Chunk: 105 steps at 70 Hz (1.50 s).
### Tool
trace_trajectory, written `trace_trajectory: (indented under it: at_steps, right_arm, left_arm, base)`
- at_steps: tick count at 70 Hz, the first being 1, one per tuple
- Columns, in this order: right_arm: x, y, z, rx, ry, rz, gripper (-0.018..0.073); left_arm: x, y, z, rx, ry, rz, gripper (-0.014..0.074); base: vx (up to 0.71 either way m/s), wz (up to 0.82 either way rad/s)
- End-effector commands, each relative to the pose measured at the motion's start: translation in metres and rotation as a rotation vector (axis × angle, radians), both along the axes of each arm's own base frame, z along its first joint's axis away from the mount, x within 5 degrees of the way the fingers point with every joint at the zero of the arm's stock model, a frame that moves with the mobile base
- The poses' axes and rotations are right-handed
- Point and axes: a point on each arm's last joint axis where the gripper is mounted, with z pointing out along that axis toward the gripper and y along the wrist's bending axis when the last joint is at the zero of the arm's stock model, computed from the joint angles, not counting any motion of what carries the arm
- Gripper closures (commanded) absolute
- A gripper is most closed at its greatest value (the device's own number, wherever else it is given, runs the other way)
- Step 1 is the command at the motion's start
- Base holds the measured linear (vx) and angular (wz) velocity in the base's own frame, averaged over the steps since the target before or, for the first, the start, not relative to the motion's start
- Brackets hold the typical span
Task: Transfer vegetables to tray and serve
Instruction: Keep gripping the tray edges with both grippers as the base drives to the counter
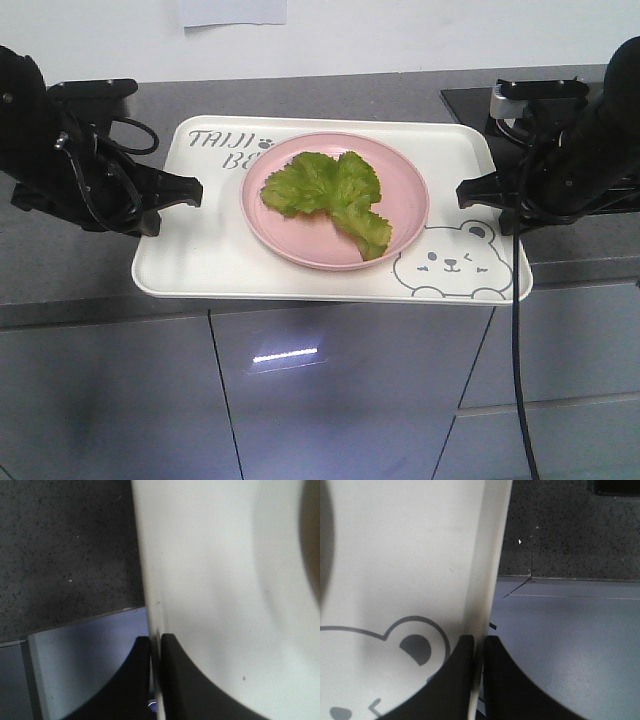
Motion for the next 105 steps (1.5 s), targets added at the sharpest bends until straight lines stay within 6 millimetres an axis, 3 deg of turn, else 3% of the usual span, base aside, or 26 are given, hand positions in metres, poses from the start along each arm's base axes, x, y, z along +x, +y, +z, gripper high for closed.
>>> trace_trajectory:
  at_steps: [1, 105]
  right_arm:
    - [-0.0041, 0.0017, 0.0274, 0.024, -0.126, 0.025, 0.0564]
    - [-0.0044, 0.0016, 0.0272, 0.023, -0.123, 0.025, 0.0564]
  left_arm:
    - [-0.0052, -0.005, 0.0276, -0.059, -0.128, -0.027, 0.0603]
    - [-0.0054, -0.0049, 0.0275, -0.059, -0.126, -0.027, 0.0603]
  base:
    - [0.04, 0.0]
    - [0.13, 0.07]
